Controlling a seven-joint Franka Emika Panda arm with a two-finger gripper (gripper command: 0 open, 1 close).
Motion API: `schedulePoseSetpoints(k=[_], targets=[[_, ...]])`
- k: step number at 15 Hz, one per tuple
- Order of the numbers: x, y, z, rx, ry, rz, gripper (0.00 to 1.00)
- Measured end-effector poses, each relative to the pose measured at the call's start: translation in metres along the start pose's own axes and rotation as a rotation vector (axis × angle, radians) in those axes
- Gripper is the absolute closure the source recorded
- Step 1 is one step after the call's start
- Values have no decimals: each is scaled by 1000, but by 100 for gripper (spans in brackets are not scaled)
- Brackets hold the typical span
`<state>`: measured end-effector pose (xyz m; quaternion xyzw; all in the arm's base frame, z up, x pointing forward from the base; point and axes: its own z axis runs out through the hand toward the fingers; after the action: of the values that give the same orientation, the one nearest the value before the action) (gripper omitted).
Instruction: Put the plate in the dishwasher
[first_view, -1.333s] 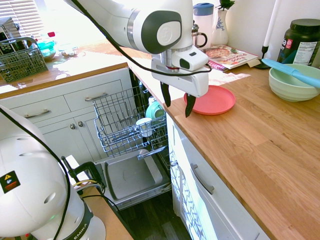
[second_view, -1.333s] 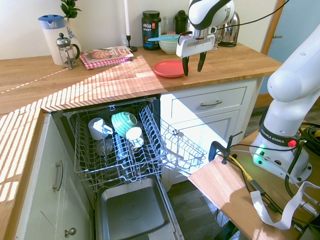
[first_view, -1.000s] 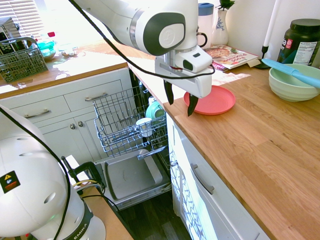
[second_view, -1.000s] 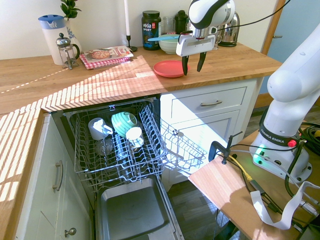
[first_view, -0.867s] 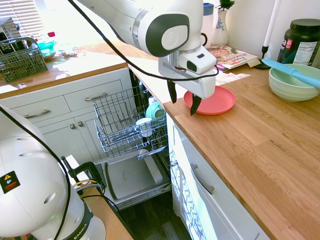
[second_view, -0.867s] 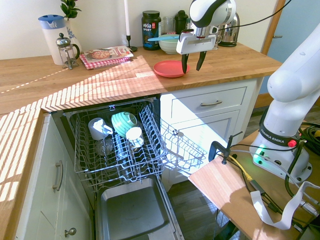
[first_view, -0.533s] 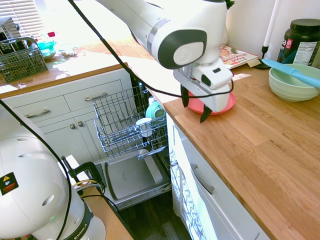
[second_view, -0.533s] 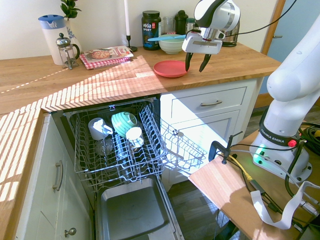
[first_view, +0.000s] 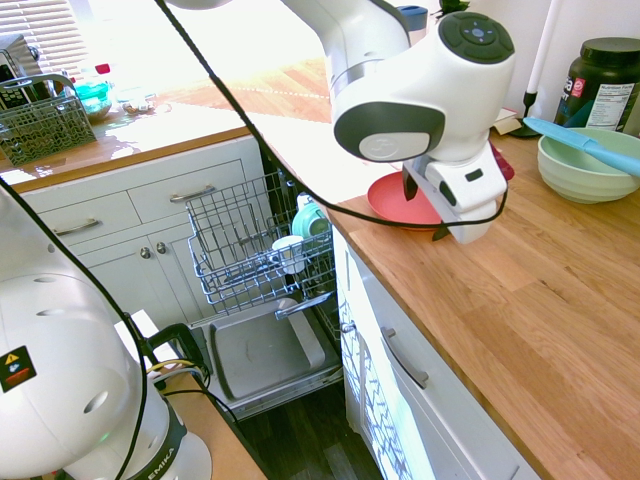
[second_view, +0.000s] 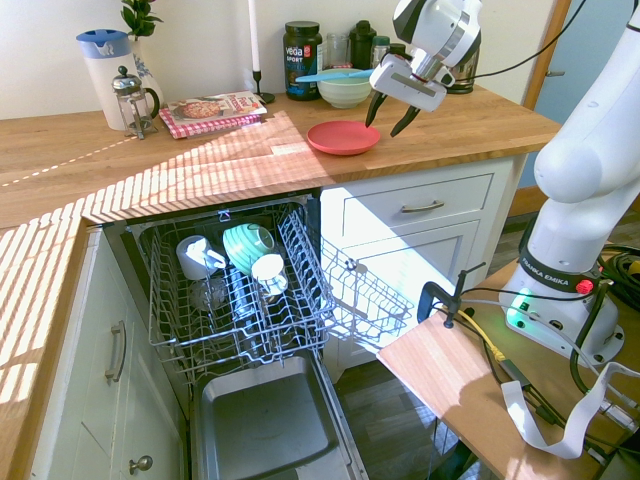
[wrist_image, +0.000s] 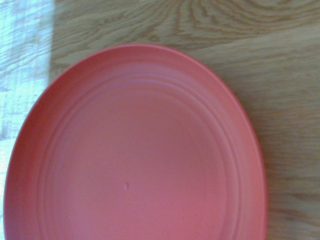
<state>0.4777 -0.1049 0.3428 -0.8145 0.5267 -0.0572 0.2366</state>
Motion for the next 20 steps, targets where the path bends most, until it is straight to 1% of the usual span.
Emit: schedulePoseSetpoints(k=[3,5,13,20], targets=[[9,-12,23,-19,-42,-16,100],[12,-18,26,-11,-56,-22,100],[12,-21,38,-33,-95,-30,100],[8,-25,46,-51,-107,-46,100]])
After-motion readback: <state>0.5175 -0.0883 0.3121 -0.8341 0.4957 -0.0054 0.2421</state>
